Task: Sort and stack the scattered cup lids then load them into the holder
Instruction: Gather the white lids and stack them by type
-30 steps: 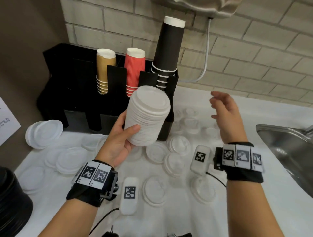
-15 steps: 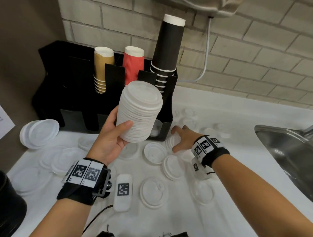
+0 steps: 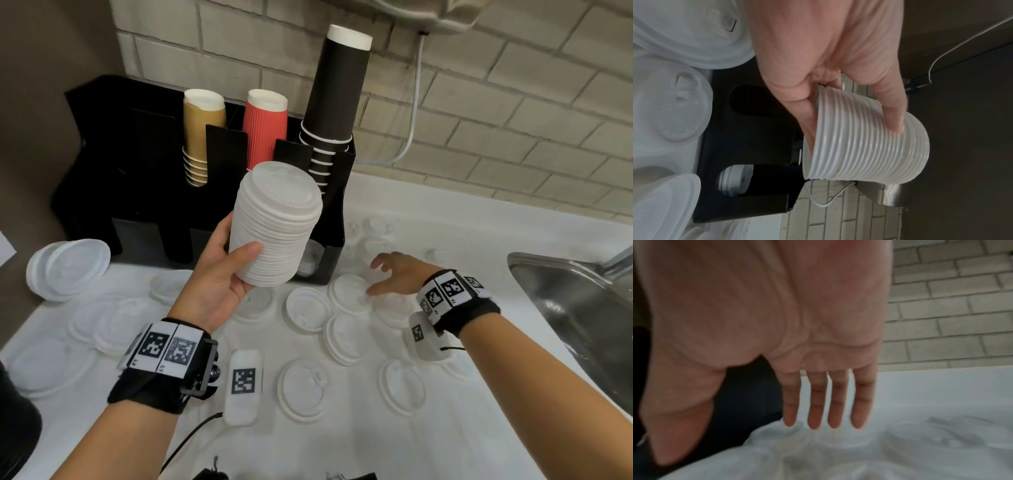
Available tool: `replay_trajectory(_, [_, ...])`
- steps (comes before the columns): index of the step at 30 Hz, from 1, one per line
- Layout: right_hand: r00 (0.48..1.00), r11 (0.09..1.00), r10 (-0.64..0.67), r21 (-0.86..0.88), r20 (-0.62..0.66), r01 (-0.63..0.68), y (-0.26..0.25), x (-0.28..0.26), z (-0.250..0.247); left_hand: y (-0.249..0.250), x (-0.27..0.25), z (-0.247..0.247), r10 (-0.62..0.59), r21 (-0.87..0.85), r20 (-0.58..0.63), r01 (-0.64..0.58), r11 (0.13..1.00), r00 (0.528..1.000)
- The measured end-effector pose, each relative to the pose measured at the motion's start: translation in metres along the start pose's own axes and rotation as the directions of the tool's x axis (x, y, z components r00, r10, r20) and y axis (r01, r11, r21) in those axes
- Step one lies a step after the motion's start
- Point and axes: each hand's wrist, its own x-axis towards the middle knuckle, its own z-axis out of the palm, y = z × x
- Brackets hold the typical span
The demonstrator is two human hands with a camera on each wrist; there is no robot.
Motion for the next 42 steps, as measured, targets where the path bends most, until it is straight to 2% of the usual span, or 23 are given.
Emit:
replay_trajectory(3, [0.997,0.997,-0.070,0.011,0.013,0.070,-0.018,0.007,0.012,0.000,0.000,-0.001,0.007,-0.001,0.002,-0.007,1.000,1.000])
replay_trajectory(6, [0.991,0.989,-0.128,-0.074,0.049,0.132,-0.030,0.011,0.023,0.000,0.000,0.000,-0.008,0.001,0.013,0.008,1.000,1.000])
replay_trajectory(9, [0.989,0.985,-0.146,-0.089,0.031,0.149,-0.029,0.011,0.023,0.001,0.000,0.001,-0.018,0.005,0.023,0.018,1.000,1.000])
replay_trajectory(12, [0.991,0.995,-0.097,-0.019,-0.092,0.096,-0.019,-0.001,0.002,0.002,0.000,0.002,-0.018,-0.043,0.045,0.020,0.999,0.999])
replay_trajectory(14, [0.969,0.987,-0.079,0.121,-0.234,0.109,-0.013,-0.016,-0.016,0.001,-0.001,0.003,-0.018,-0.081,0.046,0.022,0.996,0.999])
replay_trajectory(16, [0.923,0.914,-0.095,0.336,-0.374,0.230,-0.013,-0.034,-0.028,-0.001,-0.001,0.004,-0.020,-0.097,0.051,0.025,0.995,0.998])
replay_trajectory(18, [0.855,0.767,-0.138,0.492,-0.500,0.412,-0.024,-0.055,-0.031,-0.003,-0.001,0.007,-0.031,-0.088,0.052,0.035,0.996,0.998])
replay_trajectory(21, [0.744,0.559,-0.210,0.546,-0.634,0.624,-0.052,-0.082,-0.029,-0.006,-0.002,0.012,-0.046,-0.064,0.049,0.049,0.997,0.998])
replay_trajectory(24, [0.659,0.463,-0.232,0.515,-0.715,0.721,-0.079,-0.101,-0.022,-0.007,-0.003,0.014,-0.046,-0.046,0.054,0.048,0.998,0.998])
replay_trajectory(27, [0.613,0.505,-0.209,0.453,-0.762,0.735,-0.095,-0.108,-0.014,-0.009,-0.005,0.015,-0.058,-0.013,0.066,0.059,0.998,0.996])
replay_trajectory(29, [0.607,0.542,-0.193,0.432,-0.771,0.721,-0.100,-0.110,-0.010,-0.011,-0.007,0.016,-0.075,0.001,0.090,0.075,0.997,0.993])
replay_trajectory(36, [0.650,0.605,-0.209,0.425,-0.731,0.673,-0.100,-0.114,-0.016,-0.016,-0.012,0.019,-0.154,0.094,0.170,0.139,0.986,0.973])
replay_trajectory(42, [0.664,0.626,-0.252,0.405,-0.704,0.666,-0.103,-0.117,-0.014,-0.016,-0.013,0.021,-0.160,0.091,0.171,0.146,0.985,0.972])
